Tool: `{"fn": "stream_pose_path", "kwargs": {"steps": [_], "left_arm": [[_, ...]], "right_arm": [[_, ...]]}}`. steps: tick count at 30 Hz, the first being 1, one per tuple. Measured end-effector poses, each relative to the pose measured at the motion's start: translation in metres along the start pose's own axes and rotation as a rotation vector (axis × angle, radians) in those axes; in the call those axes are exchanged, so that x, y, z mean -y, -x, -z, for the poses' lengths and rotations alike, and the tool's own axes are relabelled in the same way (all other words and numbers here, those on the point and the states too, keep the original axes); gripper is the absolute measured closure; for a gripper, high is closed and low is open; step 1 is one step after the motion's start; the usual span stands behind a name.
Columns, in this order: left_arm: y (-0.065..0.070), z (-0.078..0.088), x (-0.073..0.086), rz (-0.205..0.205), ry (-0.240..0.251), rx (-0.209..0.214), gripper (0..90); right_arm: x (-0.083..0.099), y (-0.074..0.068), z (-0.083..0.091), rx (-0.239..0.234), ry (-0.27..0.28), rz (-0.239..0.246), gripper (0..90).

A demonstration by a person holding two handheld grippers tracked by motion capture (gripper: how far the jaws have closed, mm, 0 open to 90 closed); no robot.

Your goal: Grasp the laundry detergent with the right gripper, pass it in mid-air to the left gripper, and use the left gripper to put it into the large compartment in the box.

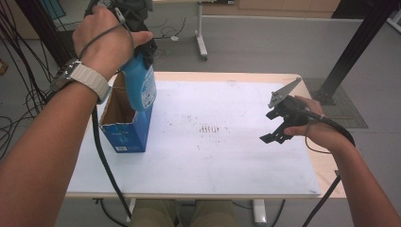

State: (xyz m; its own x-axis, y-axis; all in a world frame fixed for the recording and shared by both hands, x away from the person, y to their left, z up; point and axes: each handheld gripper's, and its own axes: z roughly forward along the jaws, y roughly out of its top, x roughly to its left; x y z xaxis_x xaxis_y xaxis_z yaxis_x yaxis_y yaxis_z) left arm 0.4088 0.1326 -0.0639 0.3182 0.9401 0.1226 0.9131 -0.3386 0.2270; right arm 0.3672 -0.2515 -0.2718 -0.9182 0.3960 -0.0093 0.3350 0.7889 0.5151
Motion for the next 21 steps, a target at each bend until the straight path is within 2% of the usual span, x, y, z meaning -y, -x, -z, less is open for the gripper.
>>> {"fn": "stream_pose_path", "kwargs": {"steps": [8,14,21], "left_arm": [[-0.011,0.000,-0.002,0.041,-0.001,-0.005,37.4],[-0.015,0.001,-0.003,0.057,-0.009,-0.007,37.4],[-0.028,-0.001,-0.003,0.097,-0.011,-0.013,37.3]], "right_arm": [[0.002,0.003,0.000,0.000,-0.005,-0.004,9.1],[0.004,0.005,0.001,0.000,-0.003,-0.012,9.1],[0.006,0.006,0.001,-0.002,-0.006,-0.014,9.1]]}}
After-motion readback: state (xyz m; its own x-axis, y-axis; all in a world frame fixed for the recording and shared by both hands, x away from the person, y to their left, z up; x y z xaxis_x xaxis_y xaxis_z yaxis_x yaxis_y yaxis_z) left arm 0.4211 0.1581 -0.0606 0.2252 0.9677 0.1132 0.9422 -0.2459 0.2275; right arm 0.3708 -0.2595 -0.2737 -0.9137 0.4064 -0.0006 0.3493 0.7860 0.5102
